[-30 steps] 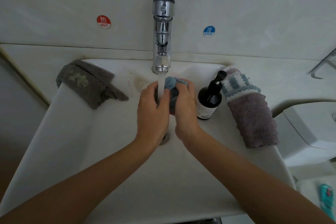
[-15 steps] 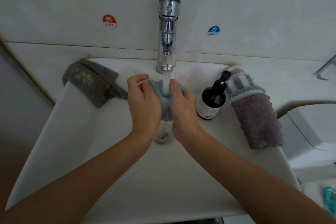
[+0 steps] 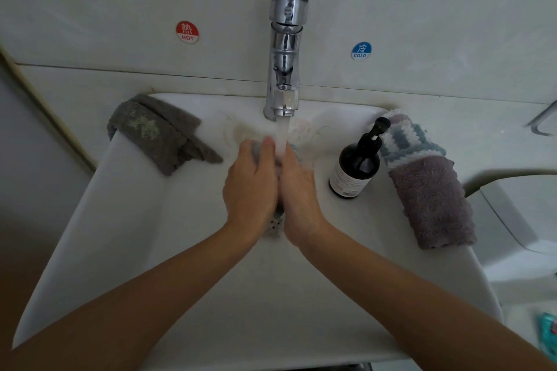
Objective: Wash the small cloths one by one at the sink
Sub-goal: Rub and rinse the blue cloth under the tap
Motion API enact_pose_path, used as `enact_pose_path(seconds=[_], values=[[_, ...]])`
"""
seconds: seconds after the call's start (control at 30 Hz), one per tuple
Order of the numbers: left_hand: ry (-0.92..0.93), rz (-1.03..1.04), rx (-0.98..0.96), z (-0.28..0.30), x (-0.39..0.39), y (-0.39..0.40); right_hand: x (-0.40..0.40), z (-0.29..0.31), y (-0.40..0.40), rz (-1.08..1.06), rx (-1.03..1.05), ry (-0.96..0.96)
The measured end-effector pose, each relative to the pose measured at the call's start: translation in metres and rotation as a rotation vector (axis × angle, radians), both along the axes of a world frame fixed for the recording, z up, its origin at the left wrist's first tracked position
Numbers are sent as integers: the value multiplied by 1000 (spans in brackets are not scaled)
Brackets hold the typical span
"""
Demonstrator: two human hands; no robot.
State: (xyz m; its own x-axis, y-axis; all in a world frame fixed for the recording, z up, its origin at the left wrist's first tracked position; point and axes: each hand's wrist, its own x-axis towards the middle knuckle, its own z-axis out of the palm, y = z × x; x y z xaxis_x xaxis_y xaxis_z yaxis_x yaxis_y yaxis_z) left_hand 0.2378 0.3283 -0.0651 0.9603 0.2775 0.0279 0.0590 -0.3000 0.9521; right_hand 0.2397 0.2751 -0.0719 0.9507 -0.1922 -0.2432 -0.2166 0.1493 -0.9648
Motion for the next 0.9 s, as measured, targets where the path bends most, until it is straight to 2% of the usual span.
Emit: enact_pose_path(seconds=[0.13, 0.23, 0.37, 0.5, 0.67, 0.77, 0.9], values=[[-21, 11, -32, -5, 1, -2, -2, -2, -1, 10, -66, -15], [-13, 21, -81, -2, 0, -4, -7, 2, -6, 31, 36, -21], [12, 61, -152, 1, 1, -5, -8, 10, -9, 25, -49, -35], [-68, 32, -86, 3, -1, -6, -8, 14, -4, -87, -90, -89], [43, -130, 80, 7, 2, 3, -2, 13, -9, -183, -83, -175], [43, -203, 158, 10, 3, 8, -1, 19, -13, -173, -30, -220], [39, -173, -21, 14, 3, 9, -3, 20, -15, -88, 32, -266]])
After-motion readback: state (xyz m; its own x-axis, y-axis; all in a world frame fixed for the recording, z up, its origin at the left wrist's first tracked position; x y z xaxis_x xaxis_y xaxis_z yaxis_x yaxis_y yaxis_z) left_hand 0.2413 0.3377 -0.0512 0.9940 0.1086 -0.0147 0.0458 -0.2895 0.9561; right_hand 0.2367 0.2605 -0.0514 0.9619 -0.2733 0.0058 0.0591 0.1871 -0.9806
